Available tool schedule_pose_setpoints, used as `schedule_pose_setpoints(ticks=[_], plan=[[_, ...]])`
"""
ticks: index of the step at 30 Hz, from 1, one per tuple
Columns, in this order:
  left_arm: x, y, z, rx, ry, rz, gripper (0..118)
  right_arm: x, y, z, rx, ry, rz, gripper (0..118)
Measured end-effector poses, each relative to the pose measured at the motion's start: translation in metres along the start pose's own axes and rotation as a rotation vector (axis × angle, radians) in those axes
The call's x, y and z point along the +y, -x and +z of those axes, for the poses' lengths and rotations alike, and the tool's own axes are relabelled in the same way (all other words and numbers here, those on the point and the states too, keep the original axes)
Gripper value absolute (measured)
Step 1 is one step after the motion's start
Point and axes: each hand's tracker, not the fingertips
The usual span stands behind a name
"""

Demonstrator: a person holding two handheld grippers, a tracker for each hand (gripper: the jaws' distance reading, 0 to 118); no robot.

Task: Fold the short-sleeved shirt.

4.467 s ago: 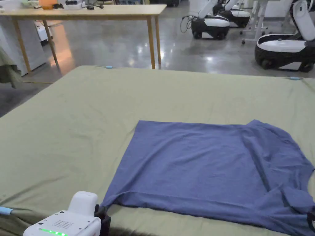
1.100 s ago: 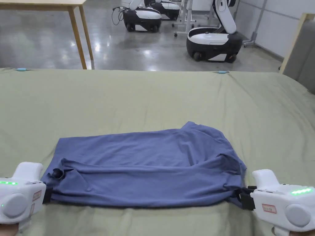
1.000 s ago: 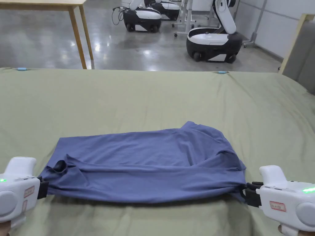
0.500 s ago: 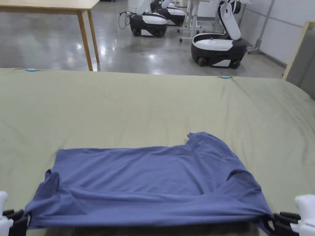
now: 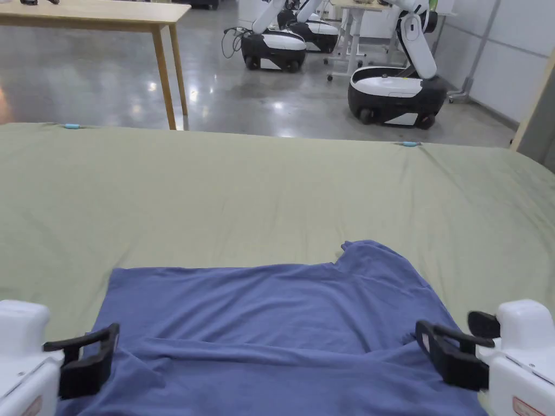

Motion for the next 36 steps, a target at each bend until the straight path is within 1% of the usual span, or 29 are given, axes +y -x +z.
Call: schedule_pose_setpoints(ticks=[2,3,5,7,8,9,10,11,12,15,16,18,19,21,22,23,24,25,26,27,28,29,30,31,32,33,34,35,36], plan=[[0.009,-0.012,-0.016,0.002,0.004,-0.014,6,0.008,0.009,-0.016,-0.005,-0.032,-0.009,4],[0.008,-0.016,-0.023,0.0,0.0,-0.024,6,0.01,0.014,-0.022,-0.027,-0.045,0.0,4],[0.013,-0.017,-0.044,-0.02,0.033,-0.035,6,0.013,0.017,-0.036,0.017,-0.015,-0.001,4],[0.013,-0.01,-0.068,-0.008,0.105,-0.027,6,0.01,0.018,-0.045,0.008,-0.016,-0.01,4],[0.015,-0.004,-0.083,0.014,0.135,-0.036,11,0.01,0.018,-0.05,0.008,-0.01,-0.006,4],[0.016,0.001,-0.098,0.029,0.167,-0.045,39,0.01,0.017,-0.054,0.015,0.0,-0.008,4],[0.018,0.007,-0.113,0.043,0.197,-0.054,90,0.009,0.017,-0.058,0.019,0.005,-0.013,4],[0.017,0.012,-0.128,0.071,0.208,-0.08,118,0.009,0.016,-0.062,0.021,0.01,-0.017,4],[0.018,0.017,-0.145,0.078,0.209,-0.109,114,0.009,0.014,-0.067,0.025,0.022,-0.023,4],[0.022,0.031,-0.199,0.102,0.328,-0.094,115,0.009,0.008,-0.081,0.031,0.046,-0.026,4],[0.017,0.031,-0.207,0.075,0.264,-0.101,115,0.01,0.005,-0.086,0.026,0.058,-0.023,4],[0.007,0.034,-0.233,0.102,0.384,-0.087,114,0.012,-0.002,-0.096,0.023,0.078,-0.023,4],[0.029,0.029,-0.243,0.111,0.406,-0.08,112,0.014,-0.008,-0.102,0.016,0.095,-0.017,4],[0.032,0.025,-0.26,0.135,0.423,-0.088,95,0.018,-0.022,-0.117,-0.001,0.13,-0.013,4],[0.033,0.024,-0.267,0.145,0.438,-0.088,91,0.02,-0.031,-0.126,-0.015,0.161,-0.01,4],[0.025,0.033,-0.287,0.144,0.452,-0.101,89,0.023,-0.041,-0.139,-0.03,0.199,-0.009,4],[0.024,0.033,-0.295,0.14,0.47,-0.114,79,0.026,-0.051,-0.152,-0.037,0.228,-0.005,9],[0.022,0.032,-0.296,0.108,0.479,-0.11,55,0.029,-0.062,-0.168,-0.048,0.261,-0.003,23],[0.023,0.031,-0.296,0.119,0.477,-0.107,10,0.031,-0.072,-0.184,-0.052,0.295,-0.007,64],[0.026,0.033,-0.294,0.097,0.477,-0.095,2,0.032,-0.082,-0.197,-0.053,0.287,-0.008,99],[0.031,0.034,-0.288,0.026,0.465,-0.053,2,0.033,-0.093,-0.214,-0.055,0.285,-0.012,115],[0.036,0.031,-0.281,0.011,0.444,-0.032,2,0.033,-0.104,-0.233,-0.055,0.32,-0.02,116],[0.039,0.027,-0.273,0.038,0.42,-0.069,2,0.033,-0.114,-0.25,-0.049,0.367,-0.029,115],[0.041,0.026,-0.271,0.049,0.402,-0.096,2,0.031,-0.121,-0.265,-0.045,0.376,-0.021,115],[0.043,0.025,-0.265,0.023,0.398,-0.09,2,0.029,-0.126,-0.278,-0.068,0.368,-0.001,115],[0.046,0.024,-0.26,0.014,0.388,-0.085,2,0.027,-0.131,-0.291,-0.093,0.395,0.028,114],[0.049,0.023,-0.255,0.011,0.38,-0.094,2,0.025,-0.133,-0.302,-0.097,0.408,0.041,110],[0.049,0.024,-0.256,0.007,0.379,-0.103,2,0.024,-0.136,-0.311,-0.087,0.417,0.056,96],[0.051,0.024,-0.253,0.01,0.369,-0.108,2,0.022,-0.137,-0.317,-0.071,0.409,0.07,76]])
